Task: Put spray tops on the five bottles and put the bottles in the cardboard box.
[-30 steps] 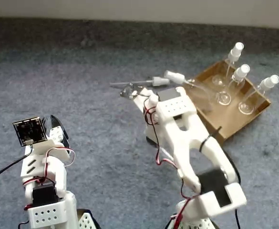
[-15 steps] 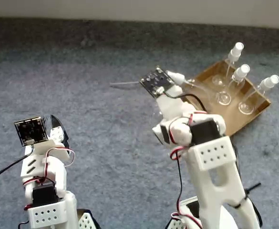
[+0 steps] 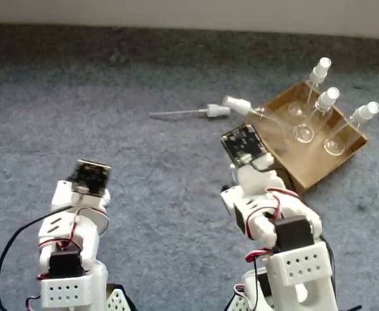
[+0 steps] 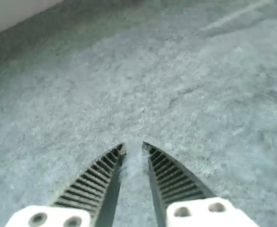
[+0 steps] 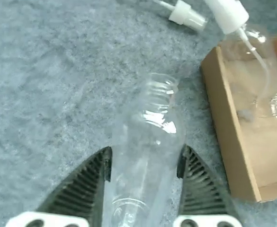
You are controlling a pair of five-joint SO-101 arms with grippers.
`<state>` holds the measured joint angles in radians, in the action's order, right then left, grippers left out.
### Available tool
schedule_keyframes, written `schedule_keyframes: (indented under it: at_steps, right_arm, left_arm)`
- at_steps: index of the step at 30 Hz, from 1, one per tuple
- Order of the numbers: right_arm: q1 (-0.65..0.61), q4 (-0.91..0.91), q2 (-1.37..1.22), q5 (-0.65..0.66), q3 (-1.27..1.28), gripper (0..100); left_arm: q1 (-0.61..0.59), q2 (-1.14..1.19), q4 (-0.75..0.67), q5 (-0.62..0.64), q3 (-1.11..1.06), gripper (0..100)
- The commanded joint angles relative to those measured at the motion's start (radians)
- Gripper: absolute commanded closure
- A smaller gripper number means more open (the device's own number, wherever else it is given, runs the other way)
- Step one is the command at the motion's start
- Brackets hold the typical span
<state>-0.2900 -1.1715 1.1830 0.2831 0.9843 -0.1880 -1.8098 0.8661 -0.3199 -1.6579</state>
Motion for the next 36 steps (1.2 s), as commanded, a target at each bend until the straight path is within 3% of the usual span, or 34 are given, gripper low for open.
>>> schedule_keyframes:
  at_steps: [1,6,14,29,36]
  right_arm:
    - [0.061,0.084,0.111,-0.049,0.058,92.1]
    - [0.064,0.147,0.216,-0.149,0.153,92.1]
    - [0.067,0.174,0.315,-0.169,0.243,92.1]
    - [0.070,0.214,0.464,-0.170,0.352,92.1]
    - [0.070,0.213,0.598,-0.170,0.404,92.1]
  left_arm:
    - [0.061,-0.001,0.072,-0.120,0.143,100]
    - [0.067,0.001,0.178,-0.235,0.272,99]
    - [0.067,0.042,0.210,-0.276,0.325,99]
    - [0.068,0.773,0.189,-0.310,0.642,99]
    - [0.062,0.921,0.193,-0.310,0.717,99]
